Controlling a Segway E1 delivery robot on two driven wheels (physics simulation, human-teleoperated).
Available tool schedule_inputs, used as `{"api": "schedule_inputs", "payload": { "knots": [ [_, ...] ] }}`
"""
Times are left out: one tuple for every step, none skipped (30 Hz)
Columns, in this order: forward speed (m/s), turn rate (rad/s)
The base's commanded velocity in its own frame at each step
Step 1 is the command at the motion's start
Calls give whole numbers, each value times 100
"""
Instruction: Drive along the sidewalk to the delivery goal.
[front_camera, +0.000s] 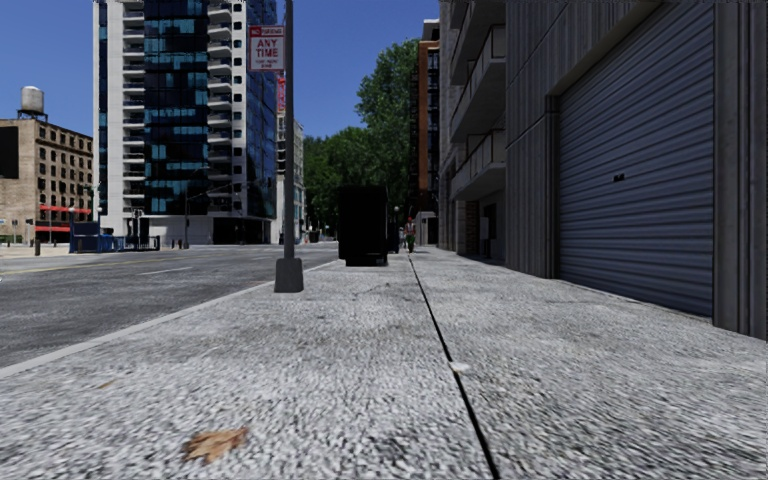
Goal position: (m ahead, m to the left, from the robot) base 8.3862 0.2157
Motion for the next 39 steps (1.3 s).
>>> {"api": "schedule_inputs", "payload": {
  "knots": [
    [200, 29],
    [200, 29],
    [200, 29],
    [200, 29],
    [200, 29],
    [200, 29],
    [200, 29],
    [200, 28],
    [200, 28],
    [200, 12],
    [200, 0],
    [200, 0],
    [200, 0],
    [200, 0],
    [200, 0],
    [200, 0],
    [200, 0],
    [200, 0],
    [200, 0],
    [200, 0],
    [200, 0],
    [200, 0],
    [200, 0],
    [200, 0],
    [200, 0],
    [200, 0],
    [200, 0],
    [200, 0],
    [200, 0],
    [200, 0],
    [200, 0],
    [200, 0],
    [200, 0],
    [200, 0],
    [200, 0],
    [200, 0],
    [200, 0],
    [200, 0],
    [200, 0]
  ]
}}
